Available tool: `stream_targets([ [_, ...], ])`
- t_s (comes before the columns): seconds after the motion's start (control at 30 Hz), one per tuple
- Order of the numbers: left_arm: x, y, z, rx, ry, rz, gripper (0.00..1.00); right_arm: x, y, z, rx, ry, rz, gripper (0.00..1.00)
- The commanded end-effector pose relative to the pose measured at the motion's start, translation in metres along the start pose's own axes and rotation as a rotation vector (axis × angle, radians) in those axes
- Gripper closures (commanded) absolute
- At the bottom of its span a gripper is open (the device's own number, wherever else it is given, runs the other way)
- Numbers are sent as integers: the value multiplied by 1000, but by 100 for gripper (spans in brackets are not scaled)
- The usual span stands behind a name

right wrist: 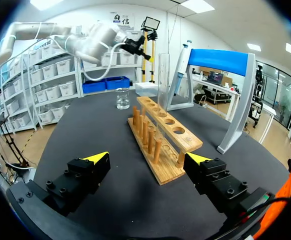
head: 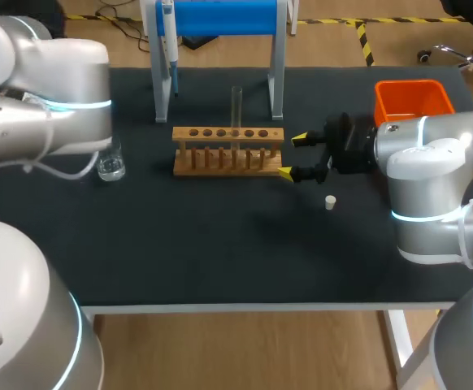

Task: Invert the test tube, pick up the pipette, mount the tip to pipette, aspirate from beaker and dispense into the tube, eject the tip, return the pipette, and cap with the stopper.

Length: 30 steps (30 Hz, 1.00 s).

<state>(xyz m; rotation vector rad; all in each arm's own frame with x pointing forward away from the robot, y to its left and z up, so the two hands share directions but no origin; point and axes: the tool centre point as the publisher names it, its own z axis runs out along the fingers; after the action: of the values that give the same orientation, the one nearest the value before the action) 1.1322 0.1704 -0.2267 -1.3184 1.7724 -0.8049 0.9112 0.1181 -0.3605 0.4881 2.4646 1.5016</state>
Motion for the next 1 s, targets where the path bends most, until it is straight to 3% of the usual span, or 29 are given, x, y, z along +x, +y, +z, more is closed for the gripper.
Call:
stream_targets([
  [0.03,32,-7,-85,29,182,121,100,0,-1,-1,-2,-1,-1,0],
  [0.07,42,-8,-95,40,216,151,100,0,-1,-1,-2,-1,-1,0],
  [0.73,42,-8,-95,40,216,151,100,0,-1,-1,-2,-1,-1,0],
  [1.0,107,-36,-145,53,502,312,100,0,-1,-1,-2,-1,-1,0],
])
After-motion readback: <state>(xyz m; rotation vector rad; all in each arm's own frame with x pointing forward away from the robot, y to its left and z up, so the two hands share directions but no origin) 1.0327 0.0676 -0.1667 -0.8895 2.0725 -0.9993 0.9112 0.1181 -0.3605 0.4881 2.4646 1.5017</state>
